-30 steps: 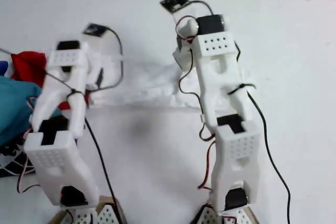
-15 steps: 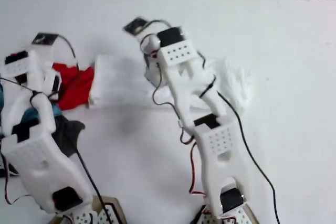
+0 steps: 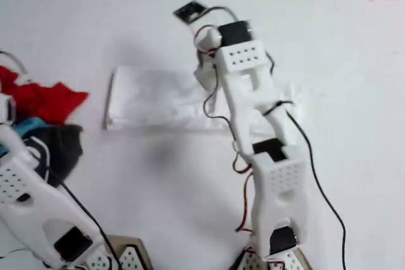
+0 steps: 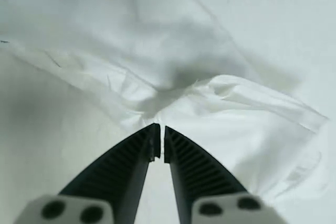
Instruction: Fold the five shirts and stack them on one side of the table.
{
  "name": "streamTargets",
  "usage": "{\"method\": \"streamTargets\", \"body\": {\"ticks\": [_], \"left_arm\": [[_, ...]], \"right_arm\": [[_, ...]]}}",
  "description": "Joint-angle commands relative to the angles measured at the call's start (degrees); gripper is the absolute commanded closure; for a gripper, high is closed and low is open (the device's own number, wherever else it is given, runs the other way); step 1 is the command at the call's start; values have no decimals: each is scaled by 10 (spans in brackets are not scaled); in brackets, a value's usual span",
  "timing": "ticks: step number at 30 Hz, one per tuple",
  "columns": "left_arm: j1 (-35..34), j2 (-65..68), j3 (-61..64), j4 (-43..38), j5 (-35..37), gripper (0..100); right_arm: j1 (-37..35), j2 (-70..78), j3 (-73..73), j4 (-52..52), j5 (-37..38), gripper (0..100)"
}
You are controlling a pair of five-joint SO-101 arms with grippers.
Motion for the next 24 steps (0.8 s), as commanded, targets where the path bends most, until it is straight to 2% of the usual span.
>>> {"method": "streamTargets", "body": {"ticks": [1, 6, 11, 15, 20, 24], "left_arm": [[-37, -10, -65, 60, -3, 891], [-1, -10, -166, 207, 16, 888], [76, -10, -310, 358, 34, 887], [142, -14, -334, 367, 70, 887], [235, -30, -251, 365, 96, 882], [303, -29, -196, 362, 128, 786]], "right_arm": [[15, -102, 33, 11, 2, 979], [36, -214, 149, 7, 4, 979], [81, -331, 327, -45, 5, 979], [147, -420, 507, -136, 6, 979], [247, -495, 711, -233, 42, 979], [317, -535, 820, -293, 77, 979]]}}
